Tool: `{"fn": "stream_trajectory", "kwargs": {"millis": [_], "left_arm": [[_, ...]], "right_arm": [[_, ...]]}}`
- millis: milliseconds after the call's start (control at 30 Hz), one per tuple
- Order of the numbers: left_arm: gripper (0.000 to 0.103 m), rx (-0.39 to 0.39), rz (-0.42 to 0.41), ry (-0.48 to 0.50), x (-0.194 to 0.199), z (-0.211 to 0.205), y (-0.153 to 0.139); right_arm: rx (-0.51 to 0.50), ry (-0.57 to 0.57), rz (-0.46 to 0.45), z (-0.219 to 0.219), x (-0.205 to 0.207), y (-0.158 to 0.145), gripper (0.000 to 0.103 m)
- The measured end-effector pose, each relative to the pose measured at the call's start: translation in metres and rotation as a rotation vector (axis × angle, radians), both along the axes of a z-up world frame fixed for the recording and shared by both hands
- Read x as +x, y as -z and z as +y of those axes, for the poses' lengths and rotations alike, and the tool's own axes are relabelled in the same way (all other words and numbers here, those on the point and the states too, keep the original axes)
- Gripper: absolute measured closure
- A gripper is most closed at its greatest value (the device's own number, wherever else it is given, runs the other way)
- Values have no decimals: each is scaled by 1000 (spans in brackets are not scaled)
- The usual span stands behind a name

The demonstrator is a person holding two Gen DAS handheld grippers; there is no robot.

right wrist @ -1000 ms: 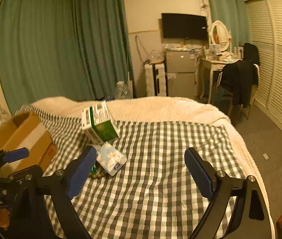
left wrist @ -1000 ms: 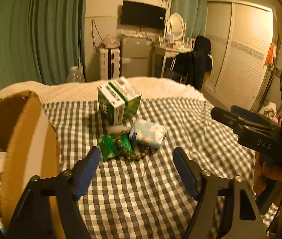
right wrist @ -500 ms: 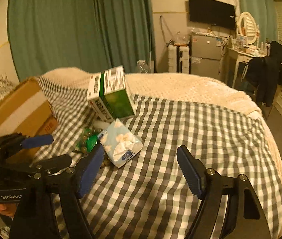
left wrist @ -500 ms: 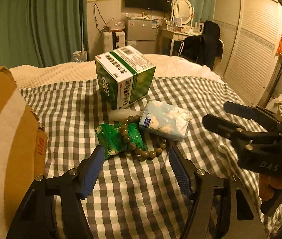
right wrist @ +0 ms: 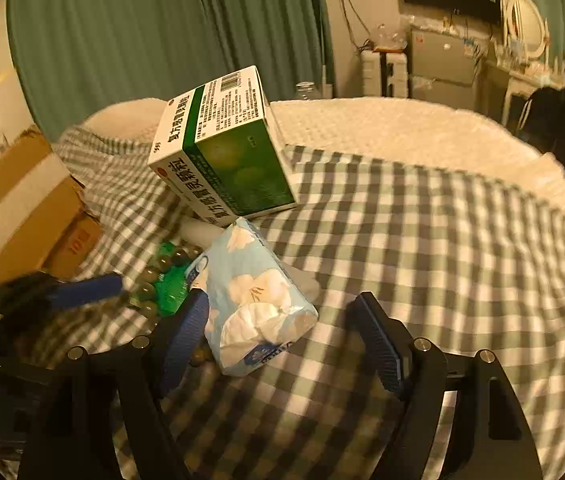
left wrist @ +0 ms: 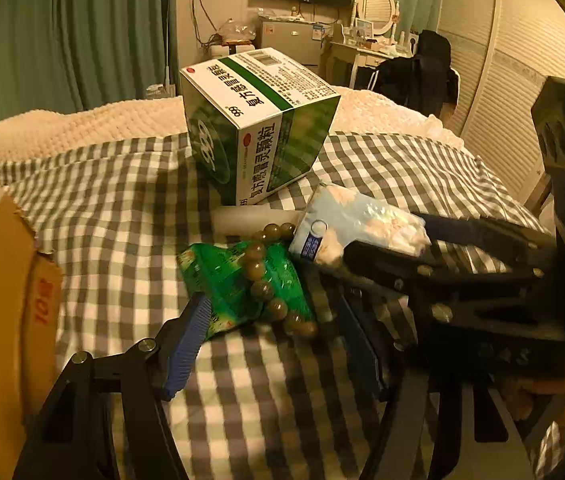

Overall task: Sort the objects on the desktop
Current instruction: 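Grasp the green sachet with beads with the left tool while the right grasps the cotton pad pack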

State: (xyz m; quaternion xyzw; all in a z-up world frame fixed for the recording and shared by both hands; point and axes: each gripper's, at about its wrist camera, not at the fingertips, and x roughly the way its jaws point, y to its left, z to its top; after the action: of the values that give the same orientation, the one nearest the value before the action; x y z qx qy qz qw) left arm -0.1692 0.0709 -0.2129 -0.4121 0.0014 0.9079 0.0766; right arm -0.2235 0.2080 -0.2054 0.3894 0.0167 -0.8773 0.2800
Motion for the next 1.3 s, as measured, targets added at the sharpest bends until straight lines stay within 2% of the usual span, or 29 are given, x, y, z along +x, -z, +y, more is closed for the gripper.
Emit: {"fn": "stream_trajectory", "kwargs": {"millis": [100, 200, 333, 367, 467, 567, 667, 967, 1167, 1300], "left_arm": [[34, -21, 7, -7, -4, 1, 6], [34, -9, 0, -18, -6, -2, 9], [34, 11, 2, -32, -9, -7, 11], [37, 9, 4, -34, -9, -8, 12], [54, -27, 14, -18, -7, -5, 16], [62, -60, 36, -1, -4, 2, 15], [69, -57, 45, -9, -3, 1, 14], [73, -20, 53, -23, 3, -2, 0], [74, -10, 83, 6, 26, 2, -24], [75, 0, 101, 29, 46, 4, -42]], "right_arm": [[-49, -27, -40, 0, -1, 2, 52], [-73, -10, -57, 3, -3, 1, 56], [-105, 20, -42, 11, -3, -13, 71], [-105, 20, -25, 11, 0, -18, 72], [-107, 6, 19, 6, 9, -34, 80], [-94, -8, 36, -1, 11, -39, 82], [-91, -10, 24, -4, 10, -37, 82], [-179, 67, 47, 14, 18, -63, 83], [-199, 133, 92, 30, 47, -87, 83], [-289, 219, 90, 55, 72, -94, 83]]}}
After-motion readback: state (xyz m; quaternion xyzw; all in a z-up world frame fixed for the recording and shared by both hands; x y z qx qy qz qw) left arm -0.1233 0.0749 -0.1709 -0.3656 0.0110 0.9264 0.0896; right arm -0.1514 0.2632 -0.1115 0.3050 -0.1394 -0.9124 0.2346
